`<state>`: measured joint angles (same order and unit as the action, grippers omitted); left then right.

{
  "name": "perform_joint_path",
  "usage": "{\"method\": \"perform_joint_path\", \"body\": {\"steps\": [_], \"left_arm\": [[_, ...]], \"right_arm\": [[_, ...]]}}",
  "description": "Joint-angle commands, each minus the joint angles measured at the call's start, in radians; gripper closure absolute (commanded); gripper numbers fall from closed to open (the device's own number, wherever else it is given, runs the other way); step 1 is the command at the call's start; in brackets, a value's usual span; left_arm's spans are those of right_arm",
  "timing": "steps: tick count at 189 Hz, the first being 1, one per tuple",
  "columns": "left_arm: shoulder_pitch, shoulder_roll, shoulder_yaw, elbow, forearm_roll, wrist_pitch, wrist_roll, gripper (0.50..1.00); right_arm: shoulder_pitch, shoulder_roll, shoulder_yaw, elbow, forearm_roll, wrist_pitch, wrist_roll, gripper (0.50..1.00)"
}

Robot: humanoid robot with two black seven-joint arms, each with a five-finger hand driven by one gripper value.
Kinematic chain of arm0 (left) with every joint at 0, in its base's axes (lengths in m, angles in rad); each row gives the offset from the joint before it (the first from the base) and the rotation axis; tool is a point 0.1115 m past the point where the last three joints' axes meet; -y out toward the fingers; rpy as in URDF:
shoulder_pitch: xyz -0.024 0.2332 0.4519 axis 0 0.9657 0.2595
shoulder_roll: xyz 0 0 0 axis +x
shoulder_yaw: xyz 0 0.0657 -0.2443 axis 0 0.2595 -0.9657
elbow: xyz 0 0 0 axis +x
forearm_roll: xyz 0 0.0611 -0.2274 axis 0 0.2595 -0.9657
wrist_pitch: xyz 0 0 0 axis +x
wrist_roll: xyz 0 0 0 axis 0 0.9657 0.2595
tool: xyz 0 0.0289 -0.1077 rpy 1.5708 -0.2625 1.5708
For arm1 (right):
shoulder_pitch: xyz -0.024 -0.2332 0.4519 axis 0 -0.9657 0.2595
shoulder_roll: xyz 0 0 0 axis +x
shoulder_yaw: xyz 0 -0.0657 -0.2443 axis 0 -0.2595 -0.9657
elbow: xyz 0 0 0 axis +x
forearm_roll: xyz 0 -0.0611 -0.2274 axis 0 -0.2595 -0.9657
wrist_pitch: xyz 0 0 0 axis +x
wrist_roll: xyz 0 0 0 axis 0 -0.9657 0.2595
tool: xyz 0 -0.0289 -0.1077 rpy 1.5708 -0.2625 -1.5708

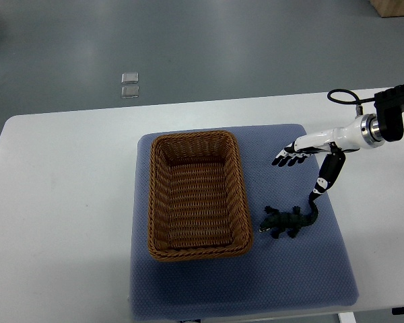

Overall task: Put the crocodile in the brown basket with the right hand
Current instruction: 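Lower the open right hand down over the toy crocodile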

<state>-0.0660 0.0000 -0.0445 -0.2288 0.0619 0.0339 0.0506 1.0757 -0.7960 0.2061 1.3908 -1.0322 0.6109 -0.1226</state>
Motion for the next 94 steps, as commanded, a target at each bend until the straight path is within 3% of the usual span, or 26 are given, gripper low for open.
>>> {"method": "perform_joint_path", "body": {"steps": [1,55,94], "left_arm": [[0.000,0.000,-0.002,0.002,0.001,0.000,0.000,0.500],[0.000,0.000,0.000,0.003,-0.001,0.000,0.000,0.500],[0.000,0.000,0.000,0.003,-0.001,0.000,0.000,0.500]], "right_arm": [[-0.034,0.000,0.001,0.013,0.000,0.000,0.000,0.572],[-0.079,0.000,0.003,0.031,-0.002,-0.005,0.000,0.572],[-0.119,0.000,0.007,0.044,-0.002,-0.099,0.001,0.574]]}}
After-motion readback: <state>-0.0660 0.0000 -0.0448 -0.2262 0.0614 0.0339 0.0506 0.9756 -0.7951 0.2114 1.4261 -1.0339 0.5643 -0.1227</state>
